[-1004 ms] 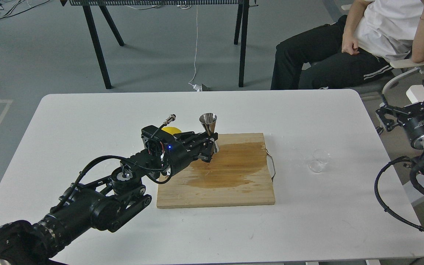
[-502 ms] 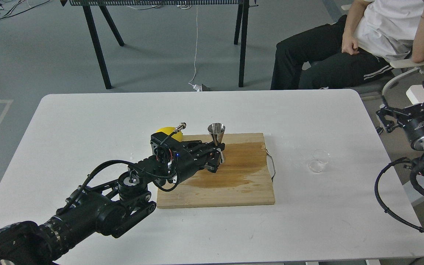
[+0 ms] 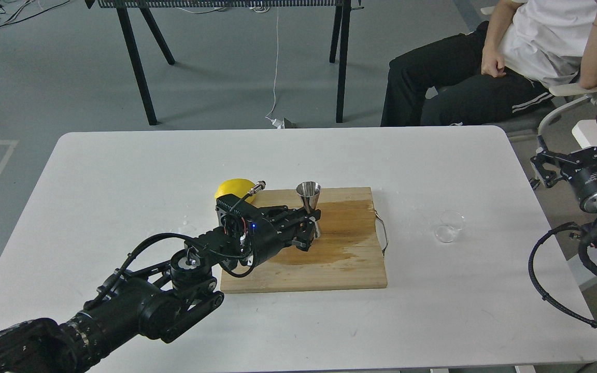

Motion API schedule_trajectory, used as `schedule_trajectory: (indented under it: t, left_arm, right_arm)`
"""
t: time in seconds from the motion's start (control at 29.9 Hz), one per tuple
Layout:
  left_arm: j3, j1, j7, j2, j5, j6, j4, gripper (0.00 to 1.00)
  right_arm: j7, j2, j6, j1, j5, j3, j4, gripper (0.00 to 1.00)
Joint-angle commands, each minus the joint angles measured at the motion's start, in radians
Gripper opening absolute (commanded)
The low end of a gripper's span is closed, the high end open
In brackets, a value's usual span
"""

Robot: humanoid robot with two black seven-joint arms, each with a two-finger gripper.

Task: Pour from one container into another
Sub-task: 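Lower the jigger upright onto the middle of the cutting board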

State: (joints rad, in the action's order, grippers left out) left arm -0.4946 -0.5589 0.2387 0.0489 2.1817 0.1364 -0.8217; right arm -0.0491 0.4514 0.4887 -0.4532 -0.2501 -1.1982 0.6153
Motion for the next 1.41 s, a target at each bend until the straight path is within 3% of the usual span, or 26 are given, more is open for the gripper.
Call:
schedule_trajectory:
  t: [0.0,0.37,1.07,1.37]
  left_arm:
    - [-0.001,-0.001,0.001,0.0,0.0,0.0,0.001,0.4]
    - [-0.002,0.002,-0.001,0.0,0.0,0.0,-0.008,0.42]
    - [-0.005,0.028,0.008,0.003,0.0,0.002,-0.079,0.76]
    - [-0.015,0.04,0.014,0.026,0.0,0.002,-0.112,0.77]
  right_arm:
    - [0.0,0.0,0.0,0.001,0.0,-0.001,0.0,1.0]
    - [0.0,-0.002,0.0,0.001,0.0,-0.006,0.0,1.0]
    - [0.0,0.0,0.0,0.001,0.0,-0.008,0.0,1.0]
    - [0.0,0.006,0.0,0.001,0.0,-0.009,0.0,1.0]
